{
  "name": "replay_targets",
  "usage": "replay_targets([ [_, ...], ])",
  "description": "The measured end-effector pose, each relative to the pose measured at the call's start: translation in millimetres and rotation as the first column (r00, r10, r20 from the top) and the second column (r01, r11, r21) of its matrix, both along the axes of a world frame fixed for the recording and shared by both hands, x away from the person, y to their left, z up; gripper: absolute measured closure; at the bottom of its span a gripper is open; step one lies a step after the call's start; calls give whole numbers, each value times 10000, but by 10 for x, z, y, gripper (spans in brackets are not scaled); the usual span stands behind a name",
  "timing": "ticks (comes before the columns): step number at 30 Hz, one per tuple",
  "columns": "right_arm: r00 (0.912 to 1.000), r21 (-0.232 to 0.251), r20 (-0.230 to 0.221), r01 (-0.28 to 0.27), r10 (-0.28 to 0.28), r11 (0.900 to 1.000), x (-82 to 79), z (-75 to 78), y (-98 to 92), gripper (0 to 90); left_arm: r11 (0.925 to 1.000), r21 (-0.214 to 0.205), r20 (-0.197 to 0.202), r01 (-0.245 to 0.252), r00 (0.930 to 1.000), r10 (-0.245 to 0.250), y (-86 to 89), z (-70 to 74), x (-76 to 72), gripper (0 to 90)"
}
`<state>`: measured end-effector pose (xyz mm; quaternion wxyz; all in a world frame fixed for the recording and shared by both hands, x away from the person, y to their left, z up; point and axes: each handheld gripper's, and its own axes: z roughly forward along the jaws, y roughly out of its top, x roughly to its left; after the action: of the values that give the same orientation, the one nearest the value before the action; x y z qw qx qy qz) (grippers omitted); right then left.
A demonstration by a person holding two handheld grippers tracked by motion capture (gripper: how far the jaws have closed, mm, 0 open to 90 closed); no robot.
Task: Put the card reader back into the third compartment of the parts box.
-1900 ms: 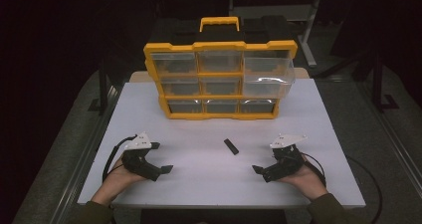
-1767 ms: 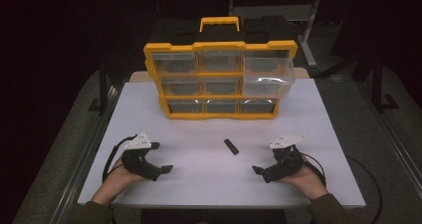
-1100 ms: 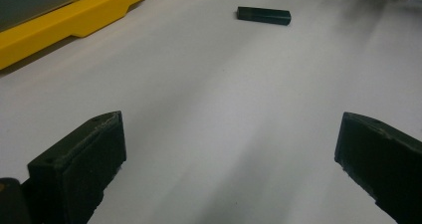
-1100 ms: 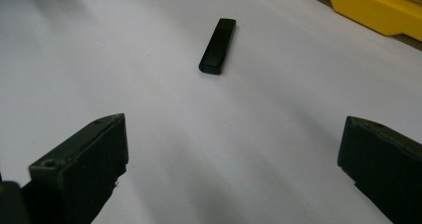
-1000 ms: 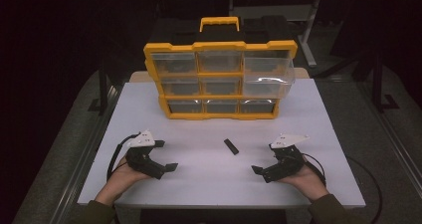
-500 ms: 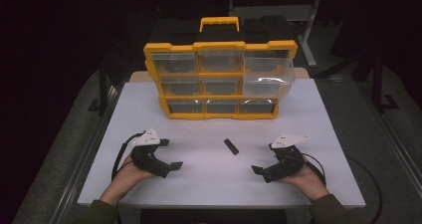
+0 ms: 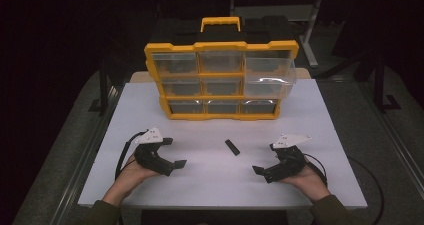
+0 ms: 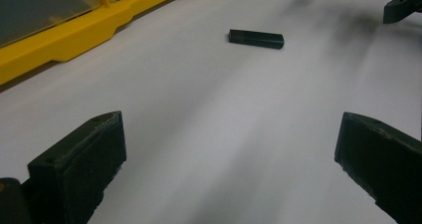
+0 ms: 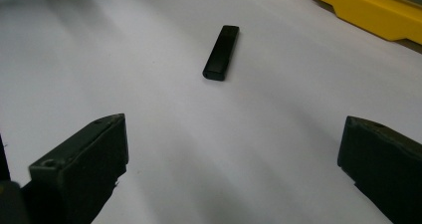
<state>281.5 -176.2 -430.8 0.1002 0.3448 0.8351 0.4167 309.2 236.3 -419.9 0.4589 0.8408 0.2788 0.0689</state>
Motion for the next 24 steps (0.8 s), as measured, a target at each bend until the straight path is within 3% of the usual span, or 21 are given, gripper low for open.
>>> replay_targets([
  [24, 10000, 38, -22, -36, 36, 10000, -5, 5, 1, 0, 9993, -195, 65, 311, 9995, -310, -249, 51, 77, 0],
])
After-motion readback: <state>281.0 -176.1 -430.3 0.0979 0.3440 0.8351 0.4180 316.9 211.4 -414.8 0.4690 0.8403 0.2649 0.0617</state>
